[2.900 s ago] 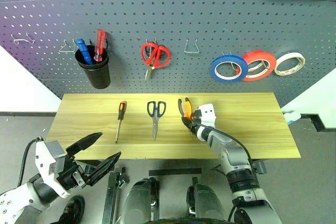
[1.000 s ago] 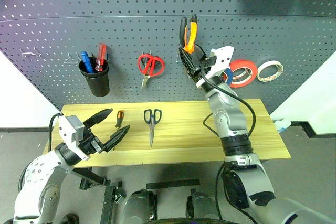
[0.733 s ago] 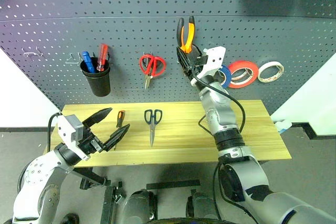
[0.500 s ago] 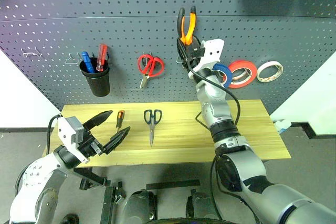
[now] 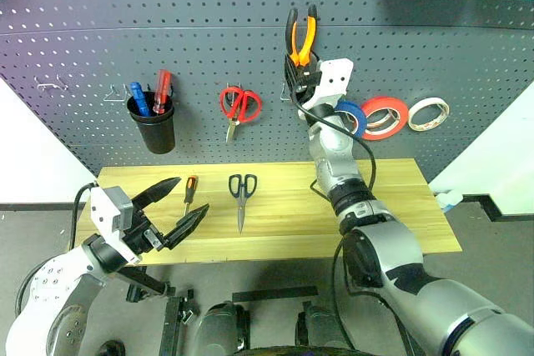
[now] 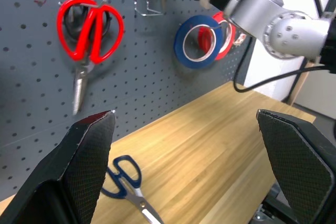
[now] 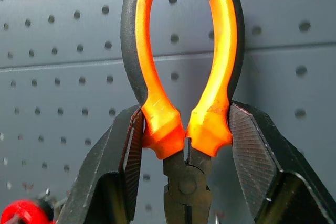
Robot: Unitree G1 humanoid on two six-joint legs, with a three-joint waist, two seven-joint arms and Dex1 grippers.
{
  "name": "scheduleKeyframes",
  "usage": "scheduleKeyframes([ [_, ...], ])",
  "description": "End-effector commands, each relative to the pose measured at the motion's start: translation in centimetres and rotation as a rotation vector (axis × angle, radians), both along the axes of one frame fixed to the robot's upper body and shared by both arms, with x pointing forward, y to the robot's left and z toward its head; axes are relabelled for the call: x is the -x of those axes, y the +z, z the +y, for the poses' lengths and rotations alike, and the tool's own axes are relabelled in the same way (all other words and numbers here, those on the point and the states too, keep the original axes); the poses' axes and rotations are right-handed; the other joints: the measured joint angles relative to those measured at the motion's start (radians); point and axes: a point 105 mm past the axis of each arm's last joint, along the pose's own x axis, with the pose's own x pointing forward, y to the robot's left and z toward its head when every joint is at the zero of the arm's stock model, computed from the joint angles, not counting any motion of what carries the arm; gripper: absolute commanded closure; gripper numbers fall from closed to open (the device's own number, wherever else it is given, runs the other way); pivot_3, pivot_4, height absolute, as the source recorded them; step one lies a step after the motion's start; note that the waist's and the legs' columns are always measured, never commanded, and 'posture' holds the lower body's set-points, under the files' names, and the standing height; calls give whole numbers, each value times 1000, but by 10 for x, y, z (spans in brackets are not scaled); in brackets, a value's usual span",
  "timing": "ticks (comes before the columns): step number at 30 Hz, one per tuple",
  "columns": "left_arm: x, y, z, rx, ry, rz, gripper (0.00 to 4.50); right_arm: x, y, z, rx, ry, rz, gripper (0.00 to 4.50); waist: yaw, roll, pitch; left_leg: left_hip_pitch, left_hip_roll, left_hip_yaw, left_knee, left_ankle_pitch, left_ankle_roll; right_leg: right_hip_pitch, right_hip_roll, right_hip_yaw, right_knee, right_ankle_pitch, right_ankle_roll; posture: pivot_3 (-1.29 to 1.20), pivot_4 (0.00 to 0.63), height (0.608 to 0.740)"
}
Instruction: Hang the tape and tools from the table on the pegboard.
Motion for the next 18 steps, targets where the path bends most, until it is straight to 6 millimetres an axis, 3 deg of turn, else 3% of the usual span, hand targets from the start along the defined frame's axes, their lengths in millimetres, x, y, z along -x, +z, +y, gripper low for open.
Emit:
scheduleKeyframes([
  [1, 5, 19, -8, -3, -9, -42, 0, 0, 28, -5, -26, -10, -84, 2404, 2, 0, 0, 0, 0, 0, 0, 0, 0, 0, 0, 0, 0, 0, 0, 157, 12, 740],
  [9, 8, 38, -28, 0, -8, -34, 0, -3, 23, -4, -11, -44, -71, 2404, 5, 0, 0, 0, 0, -1, 0, 0, 0, 1, 0, 0, 0, 0, 0, 189, 32, 740],
  [18, 1, 51, -32, -3, 9, -8, 0, -5, 27, 1, -17, -52, -66, 2404, 18, 3, 3, 1, 0, -2, 0, 0, 0, 2, 0, 0, 0, 0, -1, 216, 57, 740],
])
